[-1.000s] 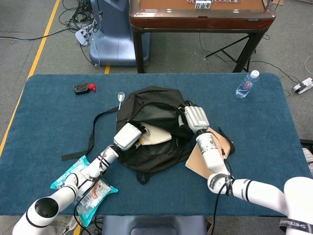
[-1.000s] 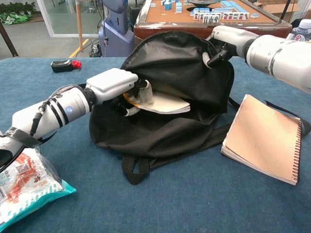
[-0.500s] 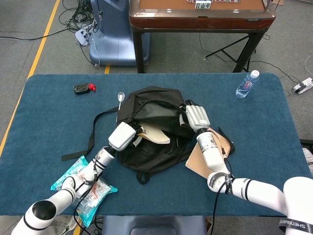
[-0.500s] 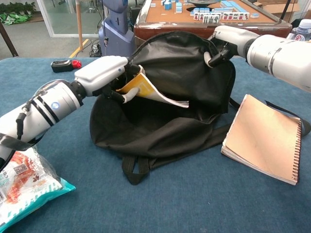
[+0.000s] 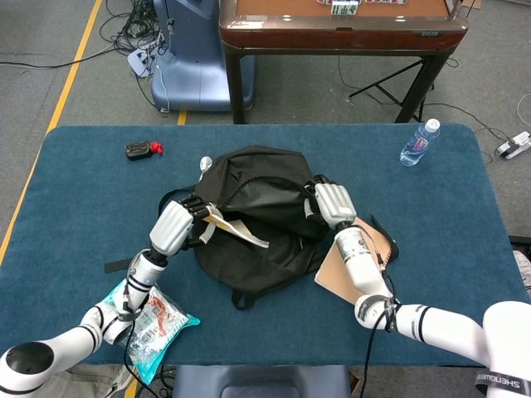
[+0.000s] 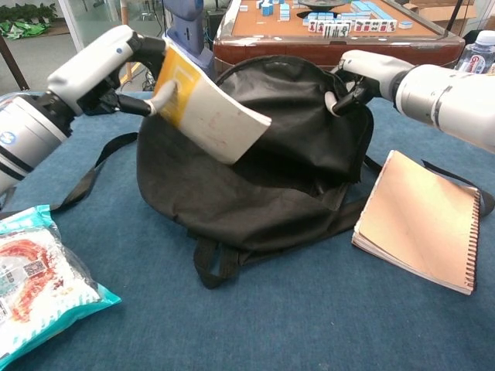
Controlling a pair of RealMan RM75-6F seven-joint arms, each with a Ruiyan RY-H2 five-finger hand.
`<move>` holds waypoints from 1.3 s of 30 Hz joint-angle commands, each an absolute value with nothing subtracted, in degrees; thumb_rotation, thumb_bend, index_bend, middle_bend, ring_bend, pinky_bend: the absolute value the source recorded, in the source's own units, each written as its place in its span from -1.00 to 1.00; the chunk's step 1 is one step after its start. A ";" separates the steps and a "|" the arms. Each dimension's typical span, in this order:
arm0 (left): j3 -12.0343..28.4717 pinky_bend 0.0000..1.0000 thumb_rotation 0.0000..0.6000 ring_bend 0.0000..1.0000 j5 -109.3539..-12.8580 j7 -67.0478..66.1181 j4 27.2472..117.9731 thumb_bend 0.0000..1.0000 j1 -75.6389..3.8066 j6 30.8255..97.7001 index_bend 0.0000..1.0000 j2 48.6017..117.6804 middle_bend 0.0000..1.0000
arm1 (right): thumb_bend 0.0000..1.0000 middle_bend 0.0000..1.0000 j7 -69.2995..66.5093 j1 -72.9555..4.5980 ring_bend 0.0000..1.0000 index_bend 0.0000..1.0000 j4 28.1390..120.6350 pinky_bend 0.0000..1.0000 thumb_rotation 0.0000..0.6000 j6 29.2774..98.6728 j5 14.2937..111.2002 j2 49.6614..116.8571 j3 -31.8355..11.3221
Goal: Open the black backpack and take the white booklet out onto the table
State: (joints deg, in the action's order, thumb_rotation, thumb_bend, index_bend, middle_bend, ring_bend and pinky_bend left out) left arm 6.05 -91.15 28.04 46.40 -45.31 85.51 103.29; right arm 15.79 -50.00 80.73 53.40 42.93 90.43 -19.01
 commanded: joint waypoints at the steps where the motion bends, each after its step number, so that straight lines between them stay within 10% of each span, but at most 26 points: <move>1: 7.50 -0.18 1.00 0.17 -90.36 27.92 53.60 0.16 -42.68 88.52 0.36 98.27 0.38 | 0.24 -0.38 15.44 -49.87 -0.74 0.14 81.04 -0.57 1.00 52.92 43.46 90.38 -18.64; 23: 11.71 -0.16 1.00 0.17 -87.90 29.56 71.10 0.16 -39.83 85.62 0.35 91.23 0.39 | 0.07 -0.41 14.64 -49.97 -0.74 0.07 83.76 -0.58 1.00 52.26 47.30 91.20 -16.93; 39: 17.49 -0.16 1.00 0.17 -85.24 27.30 74.42 0.16 -37.63 88.90 0.35 86.86 0.39 | -0.67 -0.65 10.23 -47.76 -0.82 -0.94 92.41 -0.82 1.00 48.98 57.26 85.11 -12.98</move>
